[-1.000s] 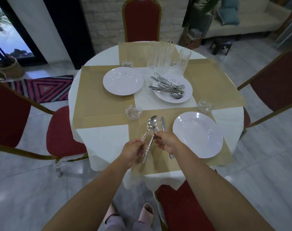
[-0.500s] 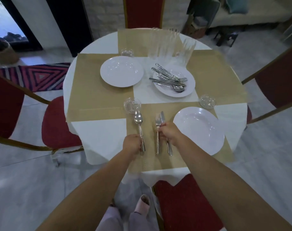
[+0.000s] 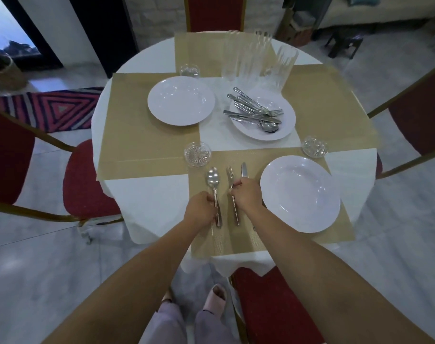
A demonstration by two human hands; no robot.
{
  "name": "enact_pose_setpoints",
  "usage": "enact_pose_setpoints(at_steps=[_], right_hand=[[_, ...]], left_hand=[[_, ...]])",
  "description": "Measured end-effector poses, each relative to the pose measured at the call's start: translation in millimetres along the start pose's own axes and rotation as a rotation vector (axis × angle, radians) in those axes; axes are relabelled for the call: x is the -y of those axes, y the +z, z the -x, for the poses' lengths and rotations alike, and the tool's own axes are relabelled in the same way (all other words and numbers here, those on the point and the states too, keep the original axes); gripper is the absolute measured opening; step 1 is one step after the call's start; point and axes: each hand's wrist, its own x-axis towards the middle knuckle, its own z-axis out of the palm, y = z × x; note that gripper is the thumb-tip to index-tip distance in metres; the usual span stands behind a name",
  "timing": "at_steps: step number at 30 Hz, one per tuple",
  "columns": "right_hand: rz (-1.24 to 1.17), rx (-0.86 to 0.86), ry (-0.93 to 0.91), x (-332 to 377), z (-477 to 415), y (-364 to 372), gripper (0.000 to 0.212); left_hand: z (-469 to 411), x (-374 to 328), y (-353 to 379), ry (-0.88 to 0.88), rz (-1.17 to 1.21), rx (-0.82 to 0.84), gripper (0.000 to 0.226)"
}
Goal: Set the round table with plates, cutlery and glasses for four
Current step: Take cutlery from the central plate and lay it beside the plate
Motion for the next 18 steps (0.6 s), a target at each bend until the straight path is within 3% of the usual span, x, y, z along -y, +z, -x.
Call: enact_pose_setpoints(at_steps=[6, 11, 18], right_hand=[[0.058, -0.050, -0.002, 0, 7, -9, 0.047], [0.152, -0.038, -0.040, -10, 21, -5, 0.027], [0.027, 0.014, -0.038, -27, 25, -1, 0.026]], left_hand=[[-4, 1, 3, 0.126, -0.206, -0.064, 0.036], [-12, 11, -2, 0.410, -0.554, -0.048, 0.065], [-11, 10, -2, 0.492, -0.716, 0.017, 0.065]])
